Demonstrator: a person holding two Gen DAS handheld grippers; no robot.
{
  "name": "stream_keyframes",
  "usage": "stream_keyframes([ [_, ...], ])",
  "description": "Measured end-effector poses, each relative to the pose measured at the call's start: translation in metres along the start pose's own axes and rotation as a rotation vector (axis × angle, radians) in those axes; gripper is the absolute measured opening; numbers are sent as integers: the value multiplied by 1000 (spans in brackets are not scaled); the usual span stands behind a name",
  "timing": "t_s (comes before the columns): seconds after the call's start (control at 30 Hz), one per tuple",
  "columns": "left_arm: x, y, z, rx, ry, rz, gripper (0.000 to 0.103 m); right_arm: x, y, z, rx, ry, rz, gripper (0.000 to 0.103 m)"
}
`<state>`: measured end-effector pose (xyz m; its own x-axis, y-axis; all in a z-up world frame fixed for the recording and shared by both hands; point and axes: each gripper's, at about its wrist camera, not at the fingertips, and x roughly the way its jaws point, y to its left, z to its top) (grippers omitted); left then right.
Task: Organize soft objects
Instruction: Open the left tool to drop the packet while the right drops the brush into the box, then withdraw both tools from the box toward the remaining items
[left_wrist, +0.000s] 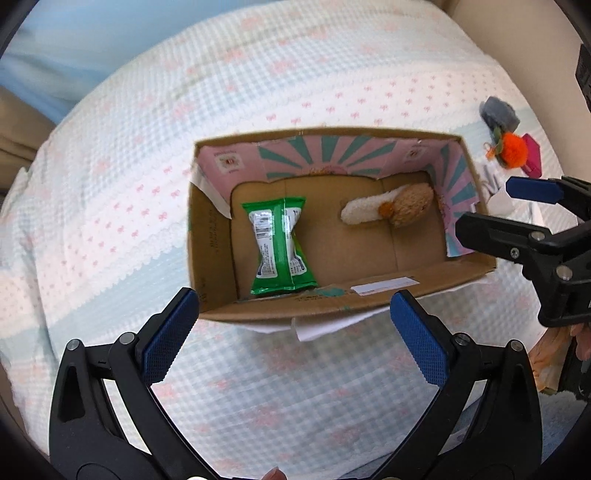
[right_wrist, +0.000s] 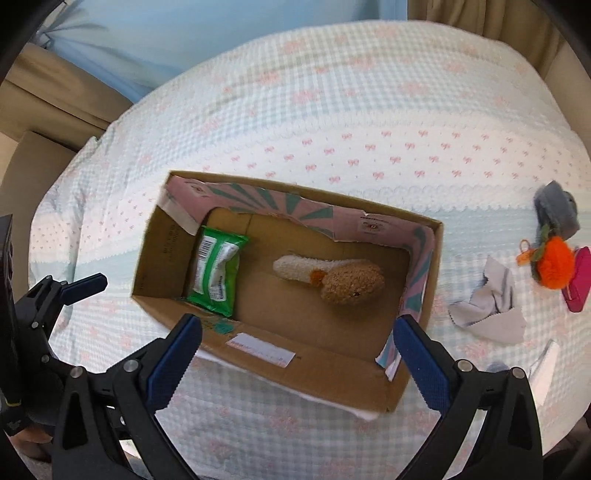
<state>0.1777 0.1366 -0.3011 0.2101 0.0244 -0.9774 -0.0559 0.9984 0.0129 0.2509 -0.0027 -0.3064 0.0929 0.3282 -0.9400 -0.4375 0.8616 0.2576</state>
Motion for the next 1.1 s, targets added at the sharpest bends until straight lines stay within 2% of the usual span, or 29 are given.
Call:
stream_keyframes([
  [0.23, -55, -6, -20, -20, -105, -4, 103, -59, 17, -21, -43, -119, -47, 103],
  [0.6, -164, -33, -62, -54, -347, 5, 103, -183, 18, -84, -4, -394, -217, 103],
  [0.7, -193, -40, -74, -58, -428, 2, 103, -216, 17, -110, 33, -486, -262, 103],
  [0.83, -227, -58, -86, -39, -518, 26, 103, -248, 11, -140, 109, -561, -327, 103],
  [0.9, -237, -69, -90, -10, -550, 33, 103, -261, 5, -157, 159, -590, -335, 103],
  [1.1, -250, -101, -92, 67, -601, -18, 103, -284, -14, -195, 258, -659, -401, 103],
])
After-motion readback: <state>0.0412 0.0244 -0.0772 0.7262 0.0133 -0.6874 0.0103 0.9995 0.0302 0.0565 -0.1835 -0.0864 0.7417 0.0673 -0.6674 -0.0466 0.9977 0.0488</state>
